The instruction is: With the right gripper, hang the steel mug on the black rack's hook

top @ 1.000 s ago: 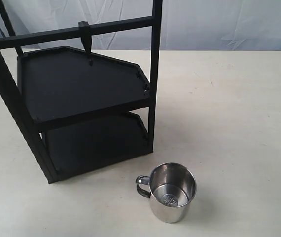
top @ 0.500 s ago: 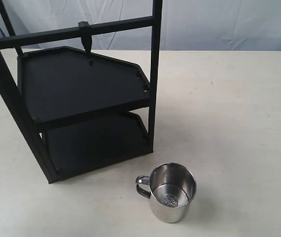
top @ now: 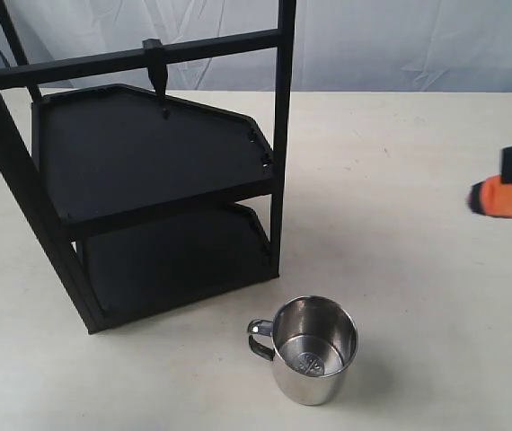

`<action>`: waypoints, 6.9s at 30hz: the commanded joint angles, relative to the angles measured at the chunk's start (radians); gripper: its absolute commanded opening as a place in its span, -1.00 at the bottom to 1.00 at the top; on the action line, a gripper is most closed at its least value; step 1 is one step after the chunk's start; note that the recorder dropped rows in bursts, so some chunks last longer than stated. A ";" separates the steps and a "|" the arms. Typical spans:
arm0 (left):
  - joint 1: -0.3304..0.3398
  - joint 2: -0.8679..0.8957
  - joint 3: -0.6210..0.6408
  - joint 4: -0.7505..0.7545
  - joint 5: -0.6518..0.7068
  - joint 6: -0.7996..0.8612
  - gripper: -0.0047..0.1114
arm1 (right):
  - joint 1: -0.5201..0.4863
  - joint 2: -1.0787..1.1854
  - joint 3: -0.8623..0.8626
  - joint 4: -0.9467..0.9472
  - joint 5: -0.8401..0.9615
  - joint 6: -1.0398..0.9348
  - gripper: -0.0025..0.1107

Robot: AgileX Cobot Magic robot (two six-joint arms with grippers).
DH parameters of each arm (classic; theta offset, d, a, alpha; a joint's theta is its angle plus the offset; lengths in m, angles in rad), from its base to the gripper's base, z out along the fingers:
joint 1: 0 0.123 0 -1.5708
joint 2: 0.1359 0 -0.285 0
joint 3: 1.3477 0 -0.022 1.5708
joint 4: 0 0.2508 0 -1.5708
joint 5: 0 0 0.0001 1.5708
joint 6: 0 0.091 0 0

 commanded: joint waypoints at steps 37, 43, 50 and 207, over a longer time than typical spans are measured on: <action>-0.005 -0.005 0.000 0.000 -0.005 -0.002 -0.89 | 0.504 0.552 -0.023 -0.204 -0.208 0.254 -0.97; -0.005 -0.005 0.000 0.000 -0.005 -0.002 -0.89 | 0.463 0.403 -0.023 0.065 0.007 0.014 -0.97; -0.005 -0.005 0.000 0.000 -0.005 -0.002 -0.89 | 0.327 0.392 -0.023 0.542 0.235 -0.338 -0.97; -0.005 -0.005 0.000 0.000 -0.005 -0.002 -0.89 | -0.024 -0.908 0.712 0.198 -0.749 -0.286 -0.97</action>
